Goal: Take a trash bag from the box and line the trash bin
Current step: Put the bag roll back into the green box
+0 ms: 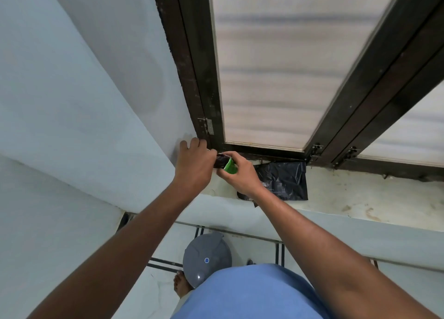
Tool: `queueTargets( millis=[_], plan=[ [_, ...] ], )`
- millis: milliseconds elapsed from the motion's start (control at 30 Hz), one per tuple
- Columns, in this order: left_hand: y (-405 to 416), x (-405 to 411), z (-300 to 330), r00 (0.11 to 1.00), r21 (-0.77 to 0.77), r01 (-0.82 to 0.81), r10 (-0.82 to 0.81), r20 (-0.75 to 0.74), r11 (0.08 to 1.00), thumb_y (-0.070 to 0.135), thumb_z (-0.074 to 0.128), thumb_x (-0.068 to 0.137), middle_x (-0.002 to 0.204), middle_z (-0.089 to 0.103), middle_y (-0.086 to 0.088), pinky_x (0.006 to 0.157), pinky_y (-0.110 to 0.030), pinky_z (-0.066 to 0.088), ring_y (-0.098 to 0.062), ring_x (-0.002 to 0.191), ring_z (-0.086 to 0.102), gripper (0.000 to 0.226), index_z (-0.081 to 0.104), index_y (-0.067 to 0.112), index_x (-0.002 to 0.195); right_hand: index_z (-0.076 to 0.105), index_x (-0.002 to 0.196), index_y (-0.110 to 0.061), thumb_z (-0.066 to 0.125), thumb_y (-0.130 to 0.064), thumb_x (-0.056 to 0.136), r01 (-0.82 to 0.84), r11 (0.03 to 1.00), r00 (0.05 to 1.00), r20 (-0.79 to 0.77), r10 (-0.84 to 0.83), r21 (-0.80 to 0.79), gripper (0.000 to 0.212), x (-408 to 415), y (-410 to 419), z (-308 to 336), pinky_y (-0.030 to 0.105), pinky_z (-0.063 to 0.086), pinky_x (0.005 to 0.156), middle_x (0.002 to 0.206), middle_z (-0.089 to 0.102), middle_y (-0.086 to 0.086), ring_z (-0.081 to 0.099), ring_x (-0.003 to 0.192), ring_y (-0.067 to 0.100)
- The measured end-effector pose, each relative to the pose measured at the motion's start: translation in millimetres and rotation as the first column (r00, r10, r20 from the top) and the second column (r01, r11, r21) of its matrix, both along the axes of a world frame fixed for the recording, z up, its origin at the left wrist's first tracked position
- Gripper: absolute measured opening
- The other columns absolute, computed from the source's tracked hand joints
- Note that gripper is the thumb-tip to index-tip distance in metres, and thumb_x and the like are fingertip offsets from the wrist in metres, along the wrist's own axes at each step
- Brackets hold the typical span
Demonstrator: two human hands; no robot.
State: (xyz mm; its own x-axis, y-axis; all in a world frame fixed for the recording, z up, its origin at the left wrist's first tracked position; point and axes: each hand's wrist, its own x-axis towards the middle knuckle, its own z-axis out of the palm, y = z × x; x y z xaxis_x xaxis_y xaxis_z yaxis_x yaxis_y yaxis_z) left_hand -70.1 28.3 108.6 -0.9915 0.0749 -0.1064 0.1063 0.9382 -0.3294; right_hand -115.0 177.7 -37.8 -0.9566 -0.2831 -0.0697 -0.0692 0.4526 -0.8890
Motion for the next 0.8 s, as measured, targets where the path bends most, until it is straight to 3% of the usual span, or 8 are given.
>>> queueTargets(
  millis=[167, 300, 400, 500, 633, 700, 733, 800],
  plan=[
    [6.0, -13.5, 0.0, 0.987, -0.141, 0.158, -0.154, 0.036, 0.977, 0.026, 0.067, 0.107, 0.146, 0.060, -0.013, 0.121, -0.056, 0.035, -0.035, 0.146, 0.047, 0.029, 0.071, 0.021, 0.136, 0.064, 0.145, -0.037, 0.086, -0.048, 0.091, -0.001, 0.999, 1.000, -0.001, 0.001, 0.042, 0.060, 0.6, -0.1, 1.2, 0.037, 0.059, 0.101, 0.132, 0.073, -0.012, 0.067, 0.119, 0.011],
    [5.4, -27.0, -4.9, 0.921, -0.194, 0.390, -0.382, 0.079, 0.900, 0.031, 0.071, 0.105, 0.136, 0.059, -0.008, 0.114, -0.053, 0.038, -0.030, 0.135, 0.050, 0.026, 0.076, 0.024, 0.130, 0.064, 0.143, -0.036, 0.087, -0.051, 0.090, -0.016, 0.997, 1.000, -0.008, 0.017, 0.074, 0.060, -0.8, -2.5, 0.1, 0.041, 0.061, 0.099, 0.129, 0.074, -0.009, 0.068, 0.115, 0.013],
    [-0.6, -37.5, -10.8, 0.882, -0.049, 0.471, -0.469, 0.042, 0.881, 0.017, 0.078, 0.097, 0.159, 0.046, -0.011, 0.114, -0.049, 0.041, -0.032, 0.144, 0.046, 0.059, 0.059, 0.023, 0.152, 0.064, 0.140, -0.034, 0.084, -0.054, 0.091, 0.007, 0.998, 1.000, 0.013, -0.007, 0.058, 0.057, -2.6, -2.2, 0.1, 0.044, 0.062, 0.095, 0.121, 0.074, -0.010, 0.069, 0.109, 0.014],
    [-1.4, -37.7, -1.2, 0.969, 0.203, 0.243, -0.244, -0.019, 0.949, 0.009, 0.084, 0.089, 0.166, 0.040, -0.012, 0.111, -0.046, 0.048, -0.034, 0.146, 0.047, 0.085, 0.044, 0.020, 0.162, 0.065, 0.138, -0.040, 0.085, -0.060, 0.089, 0.054, 0.998, 0.998, 0.020, -0.055, 0.038, 0.057, -4.0, -0.2, -0.1, 0.041, 0.061, 0.095, 0.120, 0.075, -0.014, 0.069, 0.109, 0.011],
    [-4.4, -28.2, 1.9, 0.993, 0.389, -0.116, 0.112, 0.034, 0.914, 0.020, 0.067, 0.102, 0.139, 0.062, -0.012, 0.085, -0.043, 0.054, -0.035, 0.117, 0.069, 0.043, 0.057, 0.013, 0.143, 0.060, 0.146, -0.039, 0.086, -0.058, 0.089, 0.091, 0.996, 0.995, 0.030, -0.092, 0.018, 0.066, -2.6, -0.3, -2.3, 0.042, 0.060, 0.102, 0.130, 0.075, -0.010, 0.069, 0.117, 0.015],
    [-7.3, -21.2, -9.9, 0.934, 0.461, -0.358, 0.300, 0.195, 0.812, 0.021, 0.052, 0.106, 0.115, 0.073, -0.017, 0.082, -0.040, 0.056, -0.038, 0.105, 0.075, 0.028, 0.066, 0.005, 0.125, 0.050, 0.157, -0.034, 0.088, -0.056, 0.088, 0.128, 0.992, 0.988, 0.092, -0.127, -0.004, 0.082, -1.9, -1.0, -1.2, 0.038, 0.059, 0.105, 0.138, 0.072, -0.005, 0.068, 0.123, 0.016],
    [-9.2, -18.2, -19.5, 0.868, 0.527, -0.495, 0.367, 0.335, 0.691, 0.019, 0.048, 0.106, 0.105, 0.075, -0.018, 0.083, -0.042, 0.062, -0.038, 0.098, 0.078, 0.029, 0.068, 0.002, 0.118, 0.046, 0.162, -0.029, 0.089, -0.058, 0.087, 0.153, 0.988, 0.980, 0.132, -0.150, -0.013, 0.091, -0.8, -1.7, 0.7, 0.037, 0.058, 0.107, 0.141, 0.069, -0.004, 0.067, 0.125, 0.016],
    [-11.3, -12.9, -38.7, 0.686, 0.642, -0.720, 0.409, 0.602, 0.264, 0.017, 0.047, 0.107, 0.107, 0.077, -0.020, 0.084, -0.047, 0.068, -0.036, 0.090, 0.079, 0.030, 0.067, -0.001, 0.120, 0.043, 0.165, -0.022, 0.087, -0.064, 0.082, 0.199, 0.979, 0.960, 0.204, -0.189, -0.030, 0.103, 1.4, -3.8, 3.2, 0.037, 0.056, 0.110, 0.141, 0.065, -0.004, 0.064, 0.128, 0.014]
  ],
)
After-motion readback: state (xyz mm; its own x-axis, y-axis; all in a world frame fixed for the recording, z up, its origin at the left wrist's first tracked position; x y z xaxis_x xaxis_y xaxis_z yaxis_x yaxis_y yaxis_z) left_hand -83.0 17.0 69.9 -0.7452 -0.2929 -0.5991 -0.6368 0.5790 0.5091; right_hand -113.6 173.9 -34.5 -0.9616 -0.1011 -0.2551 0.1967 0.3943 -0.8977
